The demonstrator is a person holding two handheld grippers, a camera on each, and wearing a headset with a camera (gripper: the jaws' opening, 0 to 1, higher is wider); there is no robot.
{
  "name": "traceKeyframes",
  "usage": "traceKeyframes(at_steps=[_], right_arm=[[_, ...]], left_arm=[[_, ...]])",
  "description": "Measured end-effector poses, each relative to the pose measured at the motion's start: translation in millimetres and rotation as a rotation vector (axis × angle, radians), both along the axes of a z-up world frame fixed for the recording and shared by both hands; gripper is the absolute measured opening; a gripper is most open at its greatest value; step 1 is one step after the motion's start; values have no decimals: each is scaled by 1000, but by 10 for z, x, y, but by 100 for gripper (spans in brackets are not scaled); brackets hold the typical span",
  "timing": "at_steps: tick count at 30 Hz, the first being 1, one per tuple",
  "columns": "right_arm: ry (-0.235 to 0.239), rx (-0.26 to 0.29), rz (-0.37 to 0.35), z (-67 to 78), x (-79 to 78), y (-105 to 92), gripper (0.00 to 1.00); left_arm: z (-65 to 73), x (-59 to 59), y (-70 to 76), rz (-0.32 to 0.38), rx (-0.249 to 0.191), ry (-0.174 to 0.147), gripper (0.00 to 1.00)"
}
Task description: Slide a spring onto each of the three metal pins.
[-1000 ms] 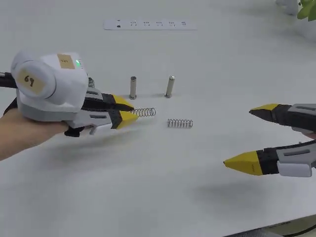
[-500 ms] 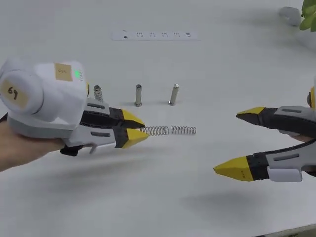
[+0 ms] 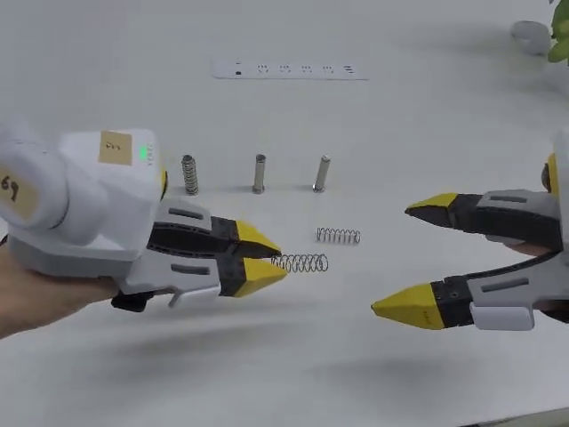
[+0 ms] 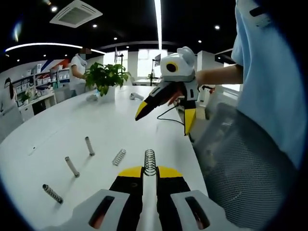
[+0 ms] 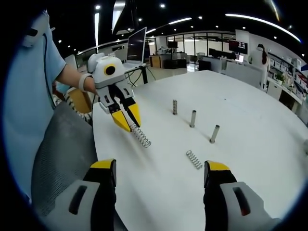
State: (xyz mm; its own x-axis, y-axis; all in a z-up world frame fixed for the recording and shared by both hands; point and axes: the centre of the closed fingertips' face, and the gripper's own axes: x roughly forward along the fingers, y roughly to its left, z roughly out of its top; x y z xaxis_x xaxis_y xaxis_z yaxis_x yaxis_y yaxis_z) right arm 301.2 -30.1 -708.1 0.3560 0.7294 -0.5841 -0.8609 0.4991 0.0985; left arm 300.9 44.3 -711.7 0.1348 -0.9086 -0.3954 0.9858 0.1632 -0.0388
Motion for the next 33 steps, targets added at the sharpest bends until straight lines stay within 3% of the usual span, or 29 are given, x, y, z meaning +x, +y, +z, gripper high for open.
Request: traceKeyframes(at_steps=[10, 15, 24, 33], right_arm=[[-10, -8, 104, 76, -95, 185, 61], [-10, 4, 167, 148, -144, 278, 48], [-3, -26, 304, 125, -295, 408, 26], [2, -52, 409, 107, -400, 471, 16]], left_arm=[[110, -155, 19, 20, -36, 12, 2], [191, -233, 36, 25, -52, 12, 2], [278, -333, 27, 31, -77, 13, 2], [299, -374, 4, 28, -83, 16, 2]])
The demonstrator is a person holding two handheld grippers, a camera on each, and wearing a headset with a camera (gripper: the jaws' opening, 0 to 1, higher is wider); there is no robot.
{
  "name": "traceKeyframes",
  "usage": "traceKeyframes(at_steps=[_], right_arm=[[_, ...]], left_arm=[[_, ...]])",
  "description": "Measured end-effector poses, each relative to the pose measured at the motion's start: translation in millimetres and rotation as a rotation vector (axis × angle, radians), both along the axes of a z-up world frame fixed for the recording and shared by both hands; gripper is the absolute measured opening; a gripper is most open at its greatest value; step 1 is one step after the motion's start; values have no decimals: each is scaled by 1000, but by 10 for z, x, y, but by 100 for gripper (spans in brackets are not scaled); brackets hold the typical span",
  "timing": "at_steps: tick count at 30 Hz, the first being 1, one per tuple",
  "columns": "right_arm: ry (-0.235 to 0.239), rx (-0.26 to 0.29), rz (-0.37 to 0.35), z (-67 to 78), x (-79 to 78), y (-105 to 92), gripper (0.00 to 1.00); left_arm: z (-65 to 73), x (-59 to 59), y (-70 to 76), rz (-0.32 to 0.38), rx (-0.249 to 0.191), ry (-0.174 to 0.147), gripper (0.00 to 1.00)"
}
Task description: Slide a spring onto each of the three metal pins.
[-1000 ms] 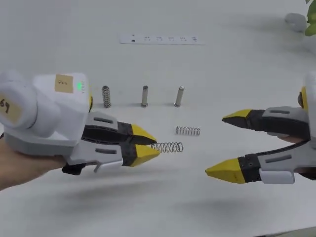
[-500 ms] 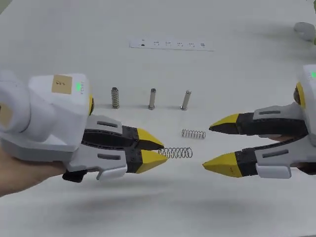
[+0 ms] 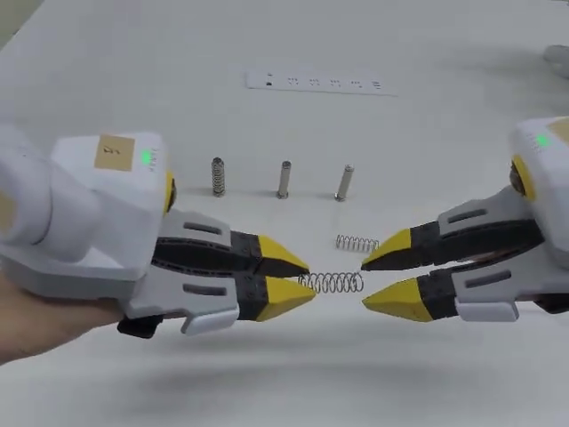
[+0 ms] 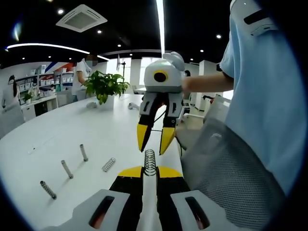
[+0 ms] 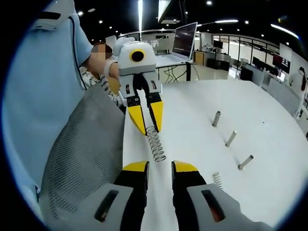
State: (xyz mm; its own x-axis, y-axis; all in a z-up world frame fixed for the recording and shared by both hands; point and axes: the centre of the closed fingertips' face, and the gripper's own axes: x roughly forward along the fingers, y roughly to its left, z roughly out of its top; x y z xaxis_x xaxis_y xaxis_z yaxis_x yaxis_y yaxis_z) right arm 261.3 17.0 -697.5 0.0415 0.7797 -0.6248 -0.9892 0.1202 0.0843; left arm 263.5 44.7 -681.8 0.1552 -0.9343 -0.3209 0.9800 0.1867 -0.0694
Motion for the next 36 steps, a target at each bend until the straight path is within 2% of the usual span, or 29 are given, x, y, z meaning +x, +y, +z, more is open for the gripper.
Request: traceKeyframes(at_steps=[11, 20, 36], right_arm=[[6, -5, 48, -15, -10, 35, 9], [13, -17, 55, -5, -9, 36, 8], [0, -57, 63, 130, 7, 49, 8]], left_arm=[[-18, -8, -22, -9, 2, 2, 2], [-40, -9, -13, -14, 8, 9, 2], [-96, 4, -23, -3, 20, 30, 2]])
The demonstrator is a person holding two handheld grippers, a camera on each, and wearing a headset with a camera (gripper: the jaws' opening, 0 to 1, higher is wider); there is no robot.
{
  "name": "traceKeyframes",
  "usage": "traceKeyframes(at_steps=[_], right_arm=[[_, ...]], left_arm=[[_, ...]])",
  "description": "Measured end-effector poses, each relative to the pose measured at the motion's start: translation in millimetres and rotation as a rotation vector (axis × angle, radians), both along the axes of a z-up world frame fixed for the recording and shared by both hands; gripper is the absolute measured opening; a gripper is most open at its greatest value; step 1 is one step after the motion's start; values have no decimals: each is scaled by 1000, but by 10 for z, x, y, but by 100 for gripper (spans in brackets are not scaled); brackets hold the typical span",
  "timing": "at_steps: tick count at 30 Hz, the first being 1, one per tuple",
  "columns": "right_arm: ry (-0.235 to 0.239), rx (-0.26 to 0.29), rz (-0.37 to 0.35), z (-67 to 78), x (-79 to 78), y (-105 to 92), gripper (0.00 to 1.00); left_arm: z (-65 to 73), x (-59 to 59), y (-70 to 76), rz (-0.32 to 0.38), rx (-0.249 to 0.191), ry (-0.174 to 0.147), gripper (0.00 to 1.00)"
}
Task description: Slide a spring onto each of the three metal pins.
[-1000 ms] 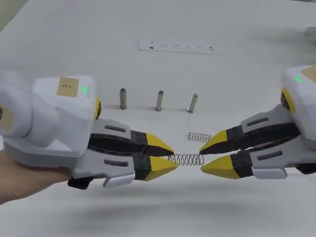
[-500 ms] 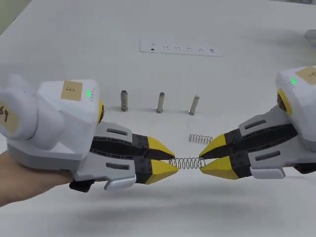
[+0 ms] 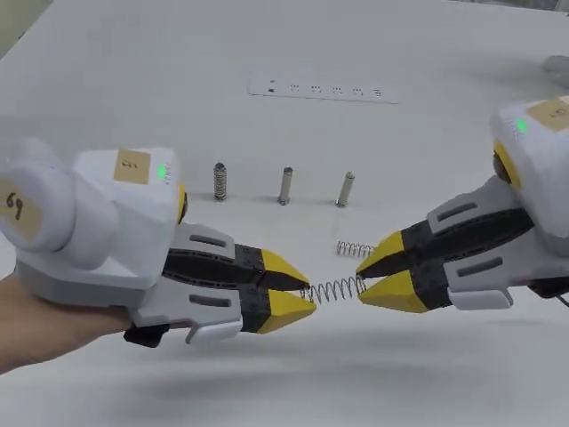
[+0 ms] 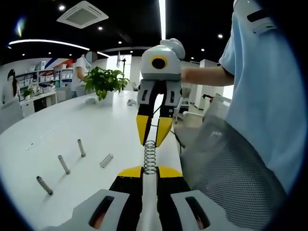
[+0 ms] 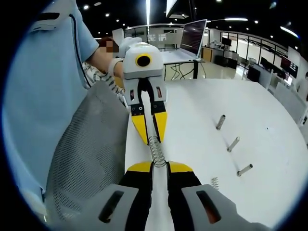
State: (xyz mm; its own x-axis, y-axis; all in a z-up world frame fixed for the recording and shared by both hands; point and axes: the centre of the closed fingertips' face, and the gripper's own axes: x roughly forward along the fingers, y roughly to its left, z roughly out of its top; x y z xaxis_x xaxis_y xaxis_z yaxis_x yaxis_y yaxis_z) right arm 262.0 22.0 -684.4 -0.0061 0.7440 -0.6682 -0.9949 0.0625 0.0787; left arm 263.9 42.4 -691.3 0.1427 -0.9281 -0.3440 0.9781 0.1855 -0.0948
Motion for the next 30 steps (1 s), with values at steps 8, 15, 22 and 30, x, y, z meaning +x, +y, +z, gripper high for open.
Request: traceKeyframes(at_steps=[8, 15, 22, 30], right_arm=[[-12, -33, -1, 61, 9, 28, 8], [-38, -33, 19, 127, 14, 122, 8], [-63, -36, 45, 149, 43, 188, 8], [-67, -43, 61, 150, 44, 215, 8]], left_arm=[[-32, -2, -18, 1, 6, 5, 2], [-63, 3, -32, 5, 11, 18, 2], [-76, 14, -33, 11, 7, 27, 2], [-80, 17, -18, 12, 9, 27, 2]])
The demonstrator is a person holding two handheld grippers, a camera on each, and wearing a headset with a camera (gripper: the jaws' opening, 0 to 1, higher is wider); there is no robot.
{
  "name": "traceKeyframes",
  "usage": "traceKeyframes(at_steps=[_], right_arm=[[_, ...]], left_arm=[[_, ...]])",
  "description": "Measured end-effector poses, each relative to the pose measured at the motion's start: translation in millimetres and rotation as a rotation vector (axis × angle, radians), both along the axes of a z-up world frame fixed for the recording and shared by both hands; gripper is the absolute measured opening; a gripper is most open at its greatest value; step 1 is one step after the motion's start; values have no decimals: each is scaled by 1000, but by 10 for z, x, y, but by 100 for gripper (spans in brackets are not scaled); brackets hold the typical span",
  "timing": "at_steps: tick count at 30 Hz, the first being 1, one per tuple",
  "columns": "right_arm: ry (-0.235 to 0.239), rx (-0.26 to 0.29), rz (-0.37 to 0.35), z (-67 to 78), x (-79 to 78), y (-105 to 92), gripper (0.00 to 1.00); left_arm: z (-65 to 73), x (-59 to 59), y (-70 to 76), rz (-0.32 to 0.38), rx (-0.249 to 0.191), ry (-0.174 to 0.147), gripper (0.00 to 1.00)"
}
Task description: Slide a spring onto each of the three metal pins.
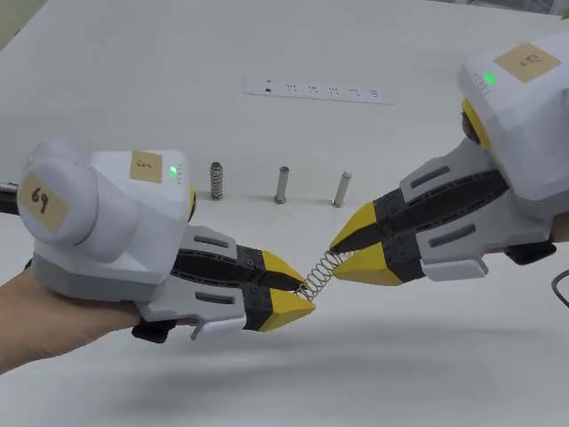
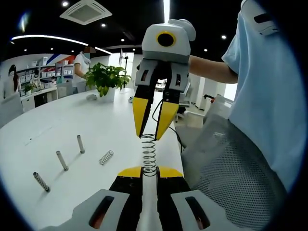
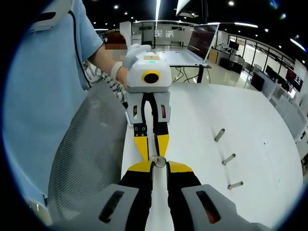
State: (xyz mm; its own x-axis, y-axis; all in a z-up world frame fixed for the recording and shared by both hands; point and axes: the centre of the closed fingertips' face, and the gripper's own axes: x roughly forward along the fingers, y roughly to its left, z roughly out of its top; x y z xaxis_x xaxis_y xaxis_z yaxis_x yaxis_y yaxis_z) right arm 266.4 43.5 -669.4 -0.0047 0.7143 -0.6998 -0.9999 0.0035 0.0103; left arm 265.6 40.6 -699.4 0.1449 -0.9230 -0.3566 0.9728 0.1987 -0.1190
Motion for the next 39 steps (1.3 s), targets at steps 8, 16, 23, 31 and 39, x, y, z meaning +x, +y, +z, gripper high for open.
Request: traceKeyframes(at_steps=[8, 16, 23, 31, 39], right_arm=[[-6, -11, 18, -2, -10, 6, 8], [9, -11, 20, 4, -9, 11, 16], [11, -97, 71, -7, -30, -50, 25], [21, -147, 120, -52, -53, -48, 25], [21, -180, 160, -137, -76, -22, 21]], left_arm=[[-9, -13, -3, -6, 5, -10, 2], [-19, -11, -1, -14, 6, -19, 2], [-67, -28, -21, -28, 23, -22, 2], [-101, -34, -42, -37, 36, -27, 2], [-105, -59, -43, -47, 46, -31, 2]])
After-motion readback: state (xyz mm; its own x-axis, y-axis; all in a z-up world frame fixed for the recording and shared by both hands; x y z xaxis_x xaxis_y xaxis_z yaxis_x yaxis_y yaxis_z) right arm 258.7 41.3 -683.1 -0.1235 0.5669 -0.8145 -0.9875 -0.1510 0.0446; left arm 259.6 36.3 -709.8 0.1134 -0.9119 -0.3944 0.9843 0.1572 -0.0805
